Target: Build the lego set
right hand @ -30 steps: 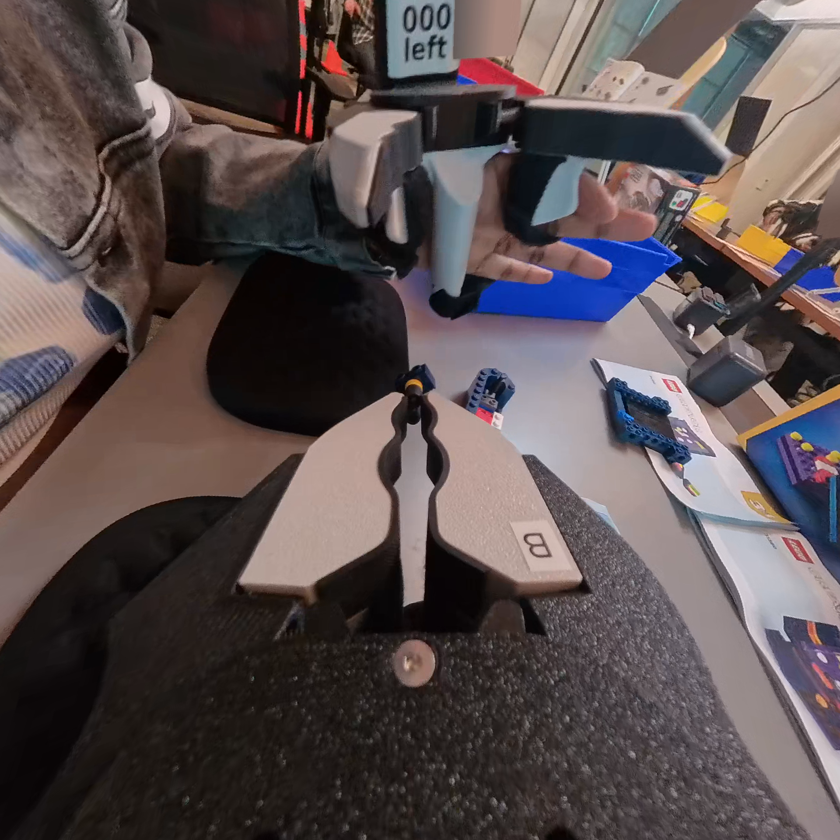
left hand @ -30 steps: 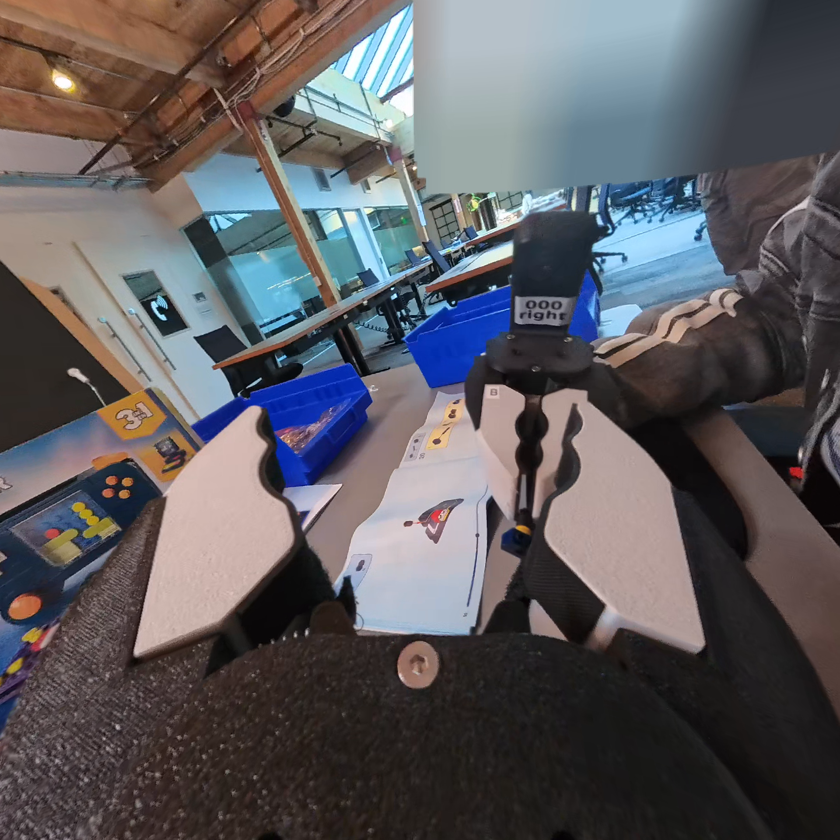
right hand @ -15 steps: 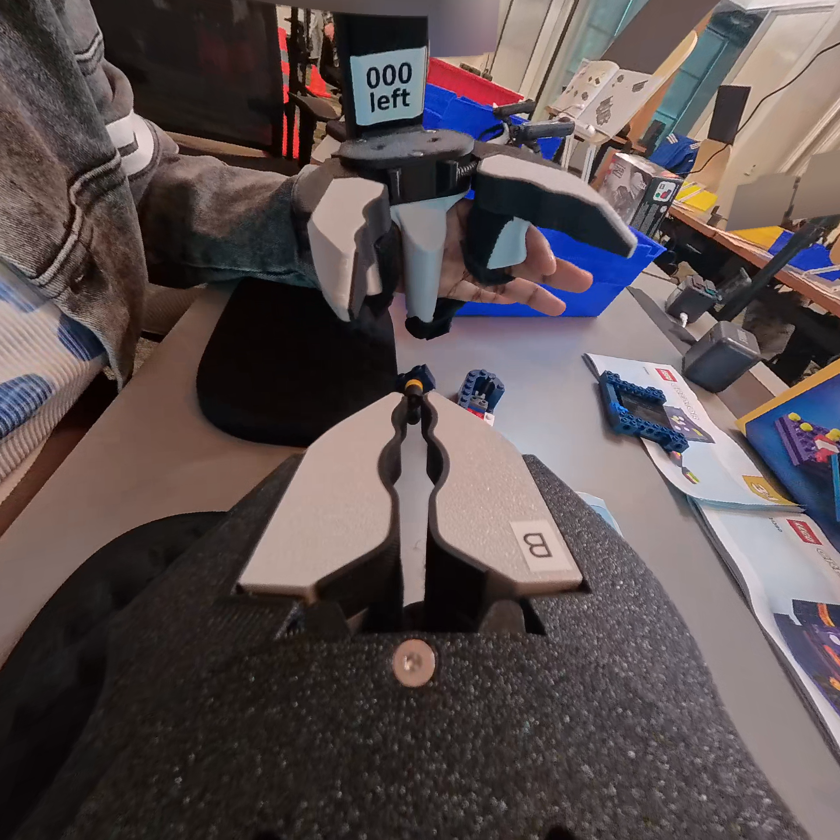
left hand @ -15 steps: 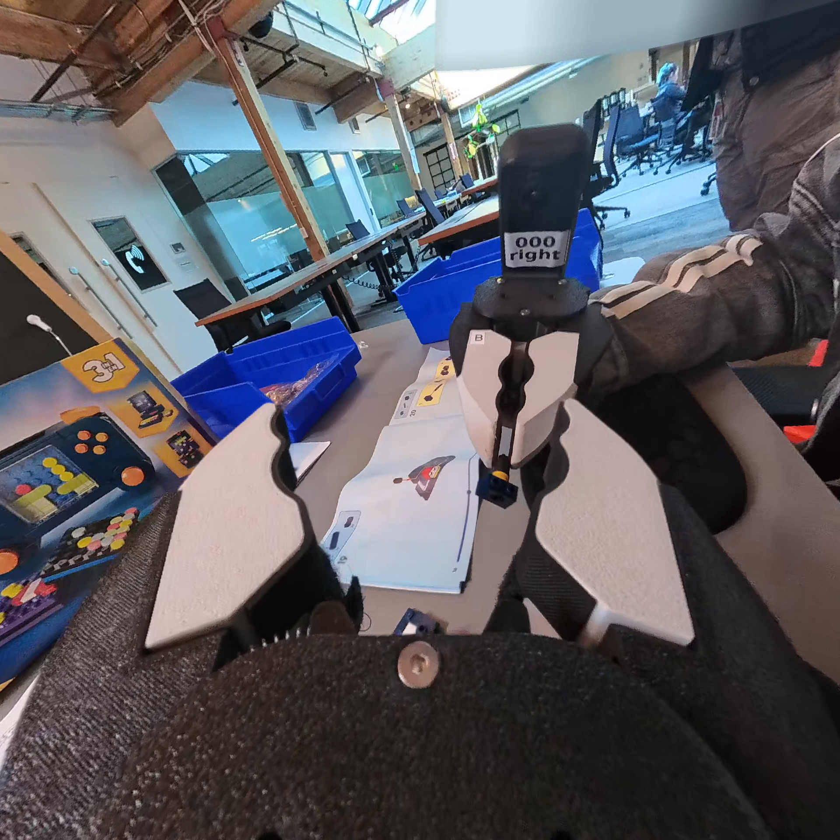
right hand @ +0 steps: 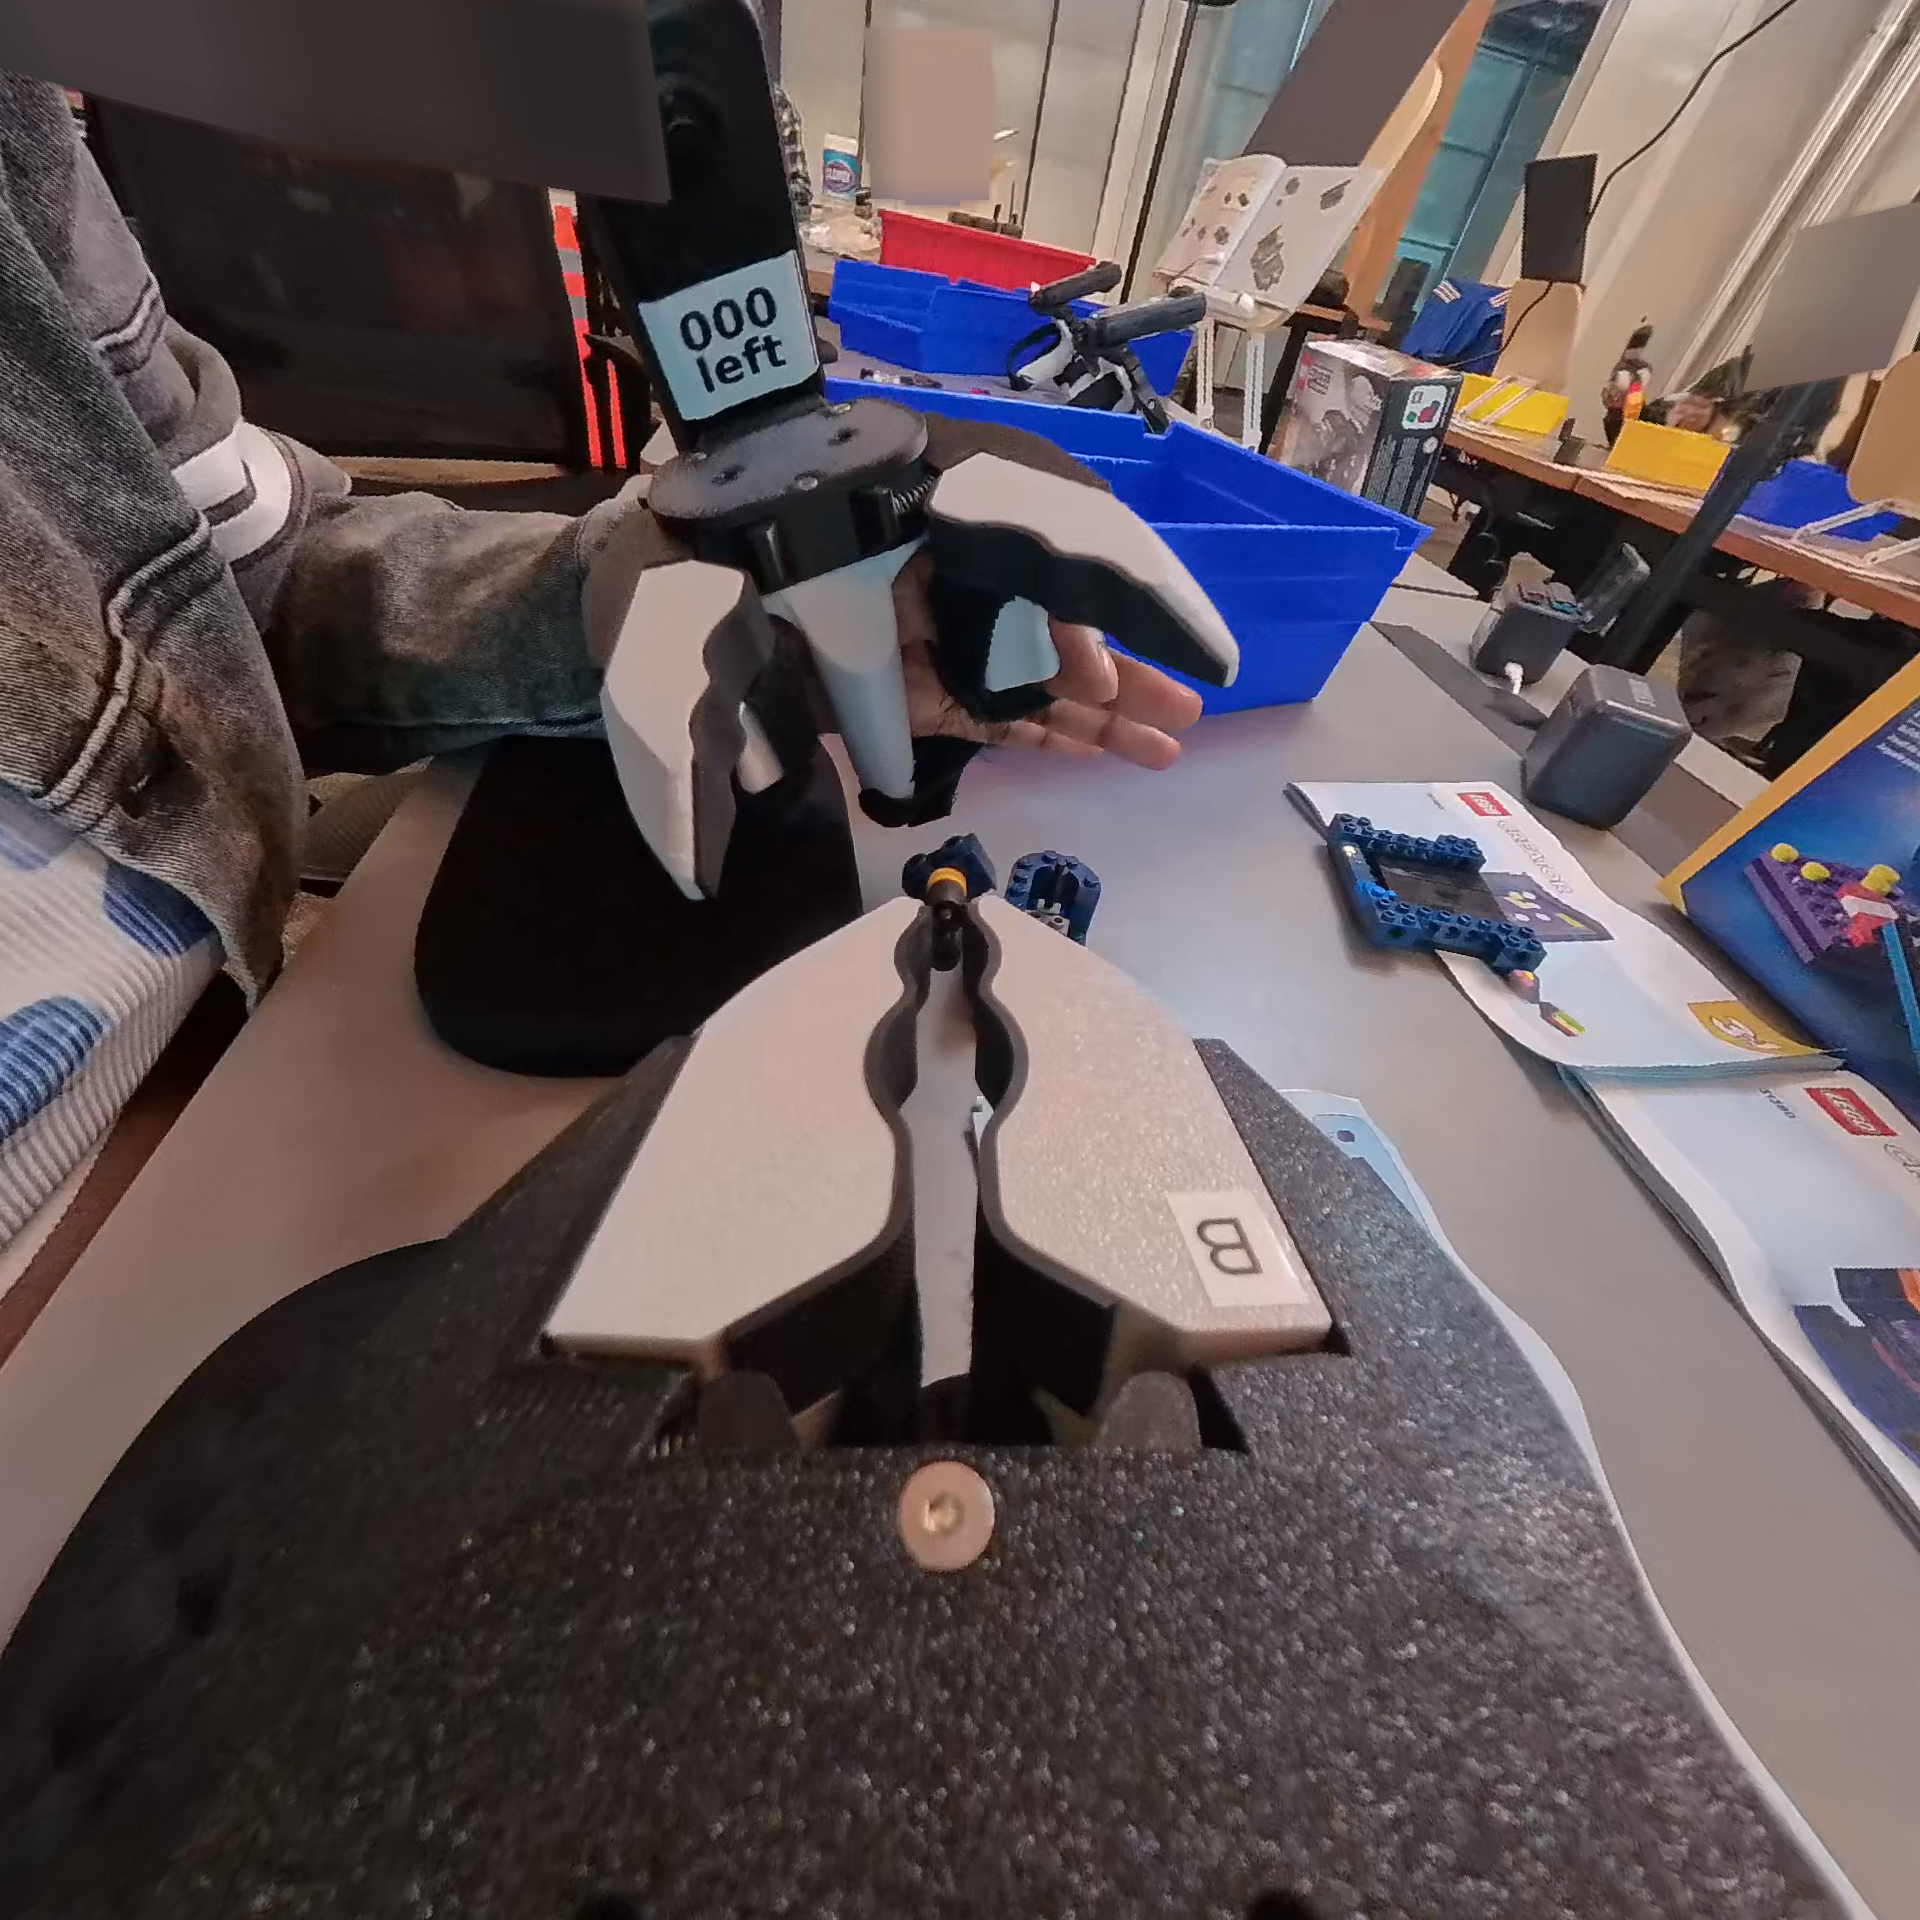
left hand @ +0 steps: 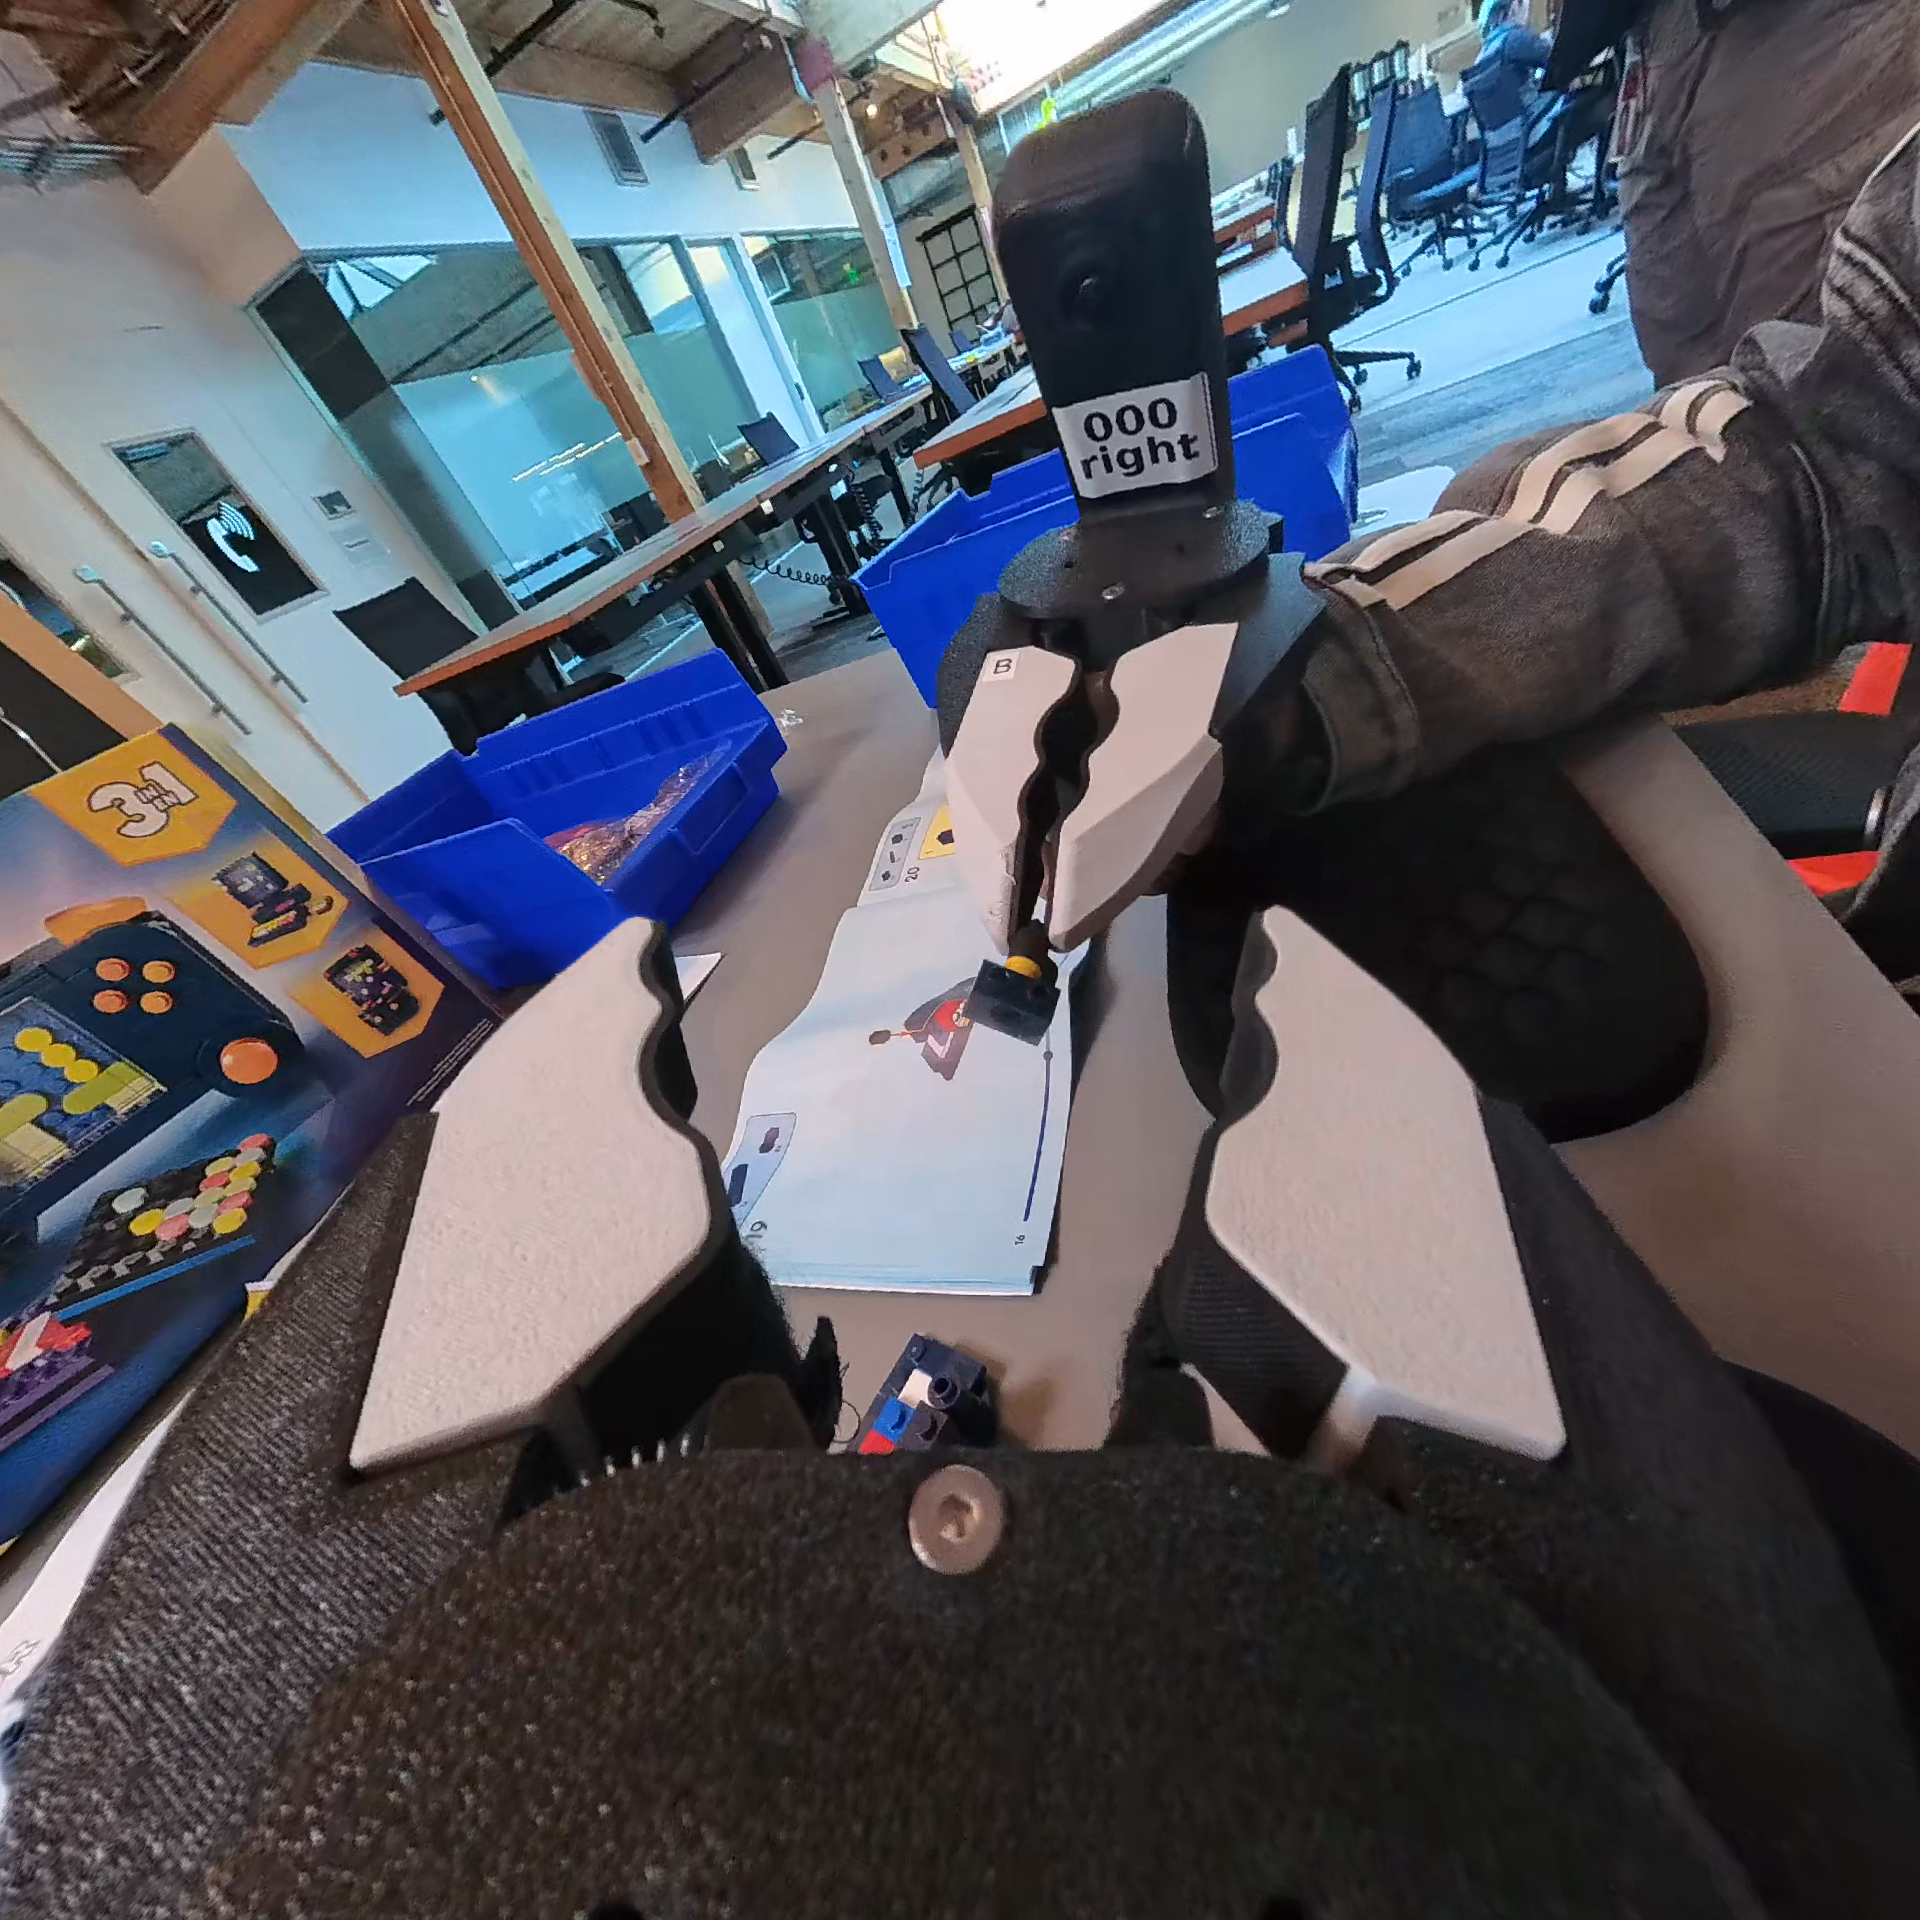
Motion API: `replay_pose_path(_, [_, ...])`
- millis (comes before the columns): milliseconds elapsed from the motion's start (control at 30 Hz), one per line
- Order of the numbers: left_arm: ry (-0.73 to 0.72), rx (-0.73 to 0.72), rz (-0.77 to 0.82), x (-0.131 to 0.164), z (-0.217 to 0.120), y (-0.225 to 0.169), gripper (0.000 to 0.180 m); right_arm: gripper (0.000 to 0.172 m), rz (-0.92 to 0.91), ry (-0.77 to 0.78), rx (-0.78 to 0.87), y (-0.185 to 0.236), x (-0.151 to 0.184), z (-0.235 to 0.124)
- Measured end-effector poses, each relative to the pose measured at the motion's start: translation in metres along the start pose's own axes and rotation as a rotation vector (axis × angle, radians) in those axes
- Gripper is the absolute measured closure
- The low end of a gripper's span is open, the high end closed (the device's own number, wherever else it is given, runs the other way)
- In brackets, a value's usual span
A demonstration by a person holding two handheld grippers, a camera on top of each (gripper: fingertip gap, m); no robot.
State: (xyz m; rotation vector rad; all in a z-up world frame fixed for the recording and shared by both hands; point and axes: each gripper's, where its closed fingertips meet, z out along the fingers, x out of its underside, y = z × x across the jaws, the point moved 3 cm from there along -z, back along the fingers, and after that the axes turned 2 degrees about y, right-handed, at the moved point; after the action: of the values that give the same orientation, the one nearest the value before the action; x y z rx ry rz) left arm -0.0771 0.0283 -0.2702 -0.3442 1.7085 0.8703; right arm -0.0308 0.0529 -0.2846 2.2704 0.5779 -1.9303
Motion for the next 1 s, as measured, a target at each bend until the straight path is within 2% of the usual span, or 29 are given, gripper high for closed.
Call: replay_pose_path(1000, [0.042, -0.002, 0.038, 0.0040, 0.0002, -0.0023, 0.083, 0.167, 0.023, -0.015, 0.008, -0.0029, -0.0013, -0.0015])
